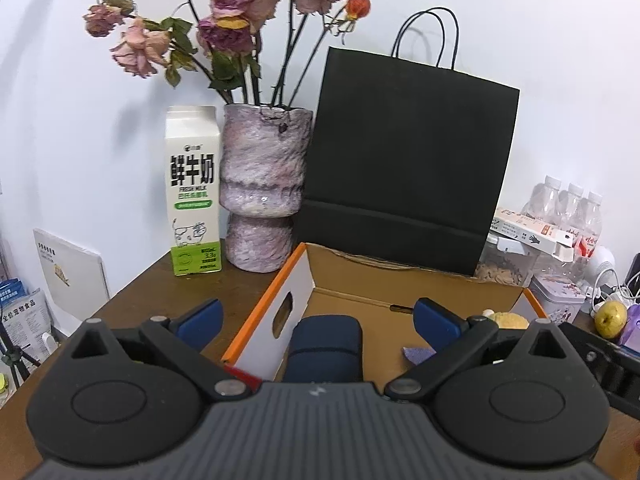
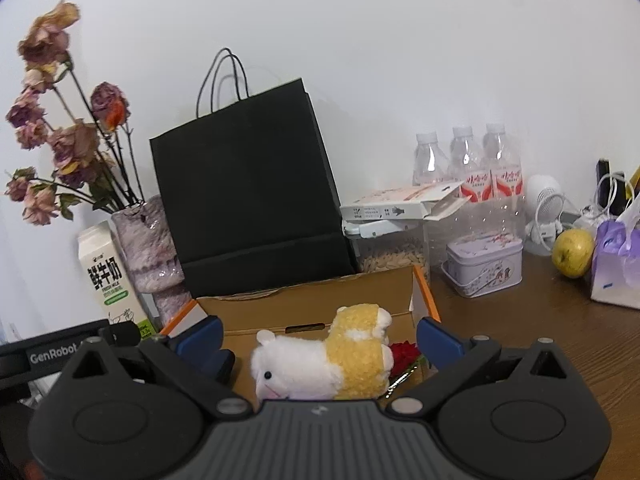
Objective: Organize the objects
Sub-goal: 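Open the left gripper dropping the navy pouch while the right releases the sheep into the box, then withdraw both grippers from the box back over the table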
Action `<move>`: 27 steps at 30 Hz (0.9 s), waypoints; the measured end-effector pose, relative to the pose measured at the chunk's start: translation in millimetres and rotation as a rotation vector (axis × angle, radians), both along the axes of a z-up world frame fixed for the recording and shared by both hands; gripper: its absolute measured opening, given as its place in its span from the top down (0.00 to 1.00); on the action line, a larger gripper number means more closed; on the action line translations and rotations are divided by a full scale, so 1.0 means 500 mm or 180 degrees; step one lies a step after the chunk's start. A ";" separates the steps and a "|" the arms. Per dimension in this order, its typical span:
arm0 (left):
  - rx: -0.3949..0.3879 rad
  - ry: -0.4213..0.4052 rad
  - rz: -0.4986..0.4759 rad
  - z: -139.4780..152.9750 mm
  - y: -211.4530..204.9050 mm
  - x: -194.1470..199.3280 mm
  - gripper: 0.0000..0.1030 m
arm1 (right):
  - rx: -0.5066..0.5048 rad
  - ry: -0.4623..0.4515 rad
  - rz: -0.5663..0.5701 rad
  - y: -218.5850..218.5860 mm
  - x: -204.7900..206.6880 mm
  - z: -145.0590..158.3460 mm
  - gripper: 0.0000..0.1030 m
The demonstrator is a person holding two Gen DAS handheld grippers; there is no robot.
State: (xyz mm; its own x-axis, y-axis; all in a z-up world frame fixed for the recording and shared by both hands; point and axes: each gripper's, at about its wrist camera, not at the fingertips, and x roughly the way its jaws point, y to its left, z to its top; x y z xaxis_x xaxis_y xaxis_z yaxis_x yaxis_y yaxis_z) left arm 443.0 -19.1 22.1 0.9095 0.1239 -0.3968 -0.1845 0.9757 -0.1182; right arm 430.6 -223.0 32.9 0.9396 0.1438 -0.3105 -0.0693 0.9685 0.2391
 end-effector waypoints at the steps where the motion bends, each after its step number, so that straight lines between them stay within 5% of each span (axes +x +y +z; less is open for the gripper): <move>1: -0.0003 0.0011 0.0003 -0.002 0.002 -0.005 0.00 | -0.0024 -0.0022 -0.0004 -0.002 -0.009 0.002 0.00; 27: 0.0185 -0.0021 -0.0159 -0.056 -0.012 -0.201 0.00 | -0.0702 -0.0275 0.0067 -0.036 -0.237 -0.063 0.00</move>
